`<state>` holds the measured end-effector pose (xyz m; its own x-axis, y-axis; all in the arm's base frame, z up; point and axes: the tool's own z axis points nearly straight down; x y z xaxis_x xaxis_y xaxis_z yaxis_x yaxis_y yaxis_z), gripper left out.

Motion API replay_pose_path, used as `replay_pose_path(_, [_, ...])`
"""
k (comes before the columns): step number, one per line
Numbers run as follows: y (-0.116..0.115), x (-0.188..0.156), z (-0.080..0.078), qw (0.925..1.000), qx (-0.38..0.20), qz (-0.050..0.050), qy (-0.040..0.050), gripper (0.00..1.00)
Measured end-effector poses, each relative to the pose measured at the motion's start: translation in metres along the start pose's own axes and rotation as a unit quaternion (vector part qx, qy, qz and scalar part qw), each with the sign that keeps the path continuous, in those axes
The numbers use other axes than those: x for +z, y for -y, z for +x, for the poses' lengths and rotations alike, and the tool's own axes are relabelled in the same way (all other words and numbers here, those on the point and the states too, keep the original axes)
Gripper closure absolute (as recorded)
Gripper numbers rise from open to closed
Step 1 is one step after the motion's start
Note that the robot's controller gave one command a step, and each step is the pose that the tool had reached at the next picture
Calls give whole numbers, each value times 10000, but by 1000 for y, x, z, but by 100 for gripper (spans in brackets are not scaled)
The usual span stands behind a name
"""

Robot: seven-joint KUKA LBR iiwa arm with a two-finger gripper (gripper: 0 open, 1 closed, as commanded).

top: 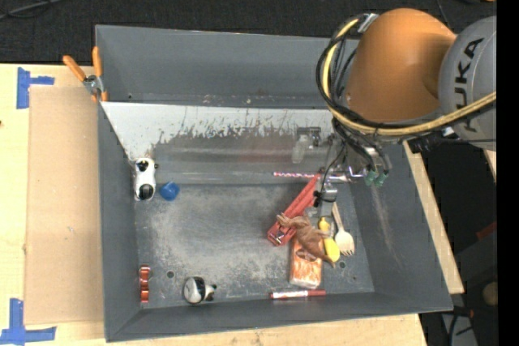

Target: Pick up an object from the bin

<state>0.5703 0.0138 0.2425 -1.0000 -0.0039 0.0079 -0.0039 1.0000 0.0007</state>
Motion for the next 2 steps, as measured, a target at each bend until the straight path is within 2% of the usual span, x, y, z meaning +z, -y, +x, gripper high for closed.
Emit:
replay_pose_path(1, [0,-4,-1,10000,1,0,38,0])
replay_pose_path(2, [10,42,4,9990,435,-5,54,0])
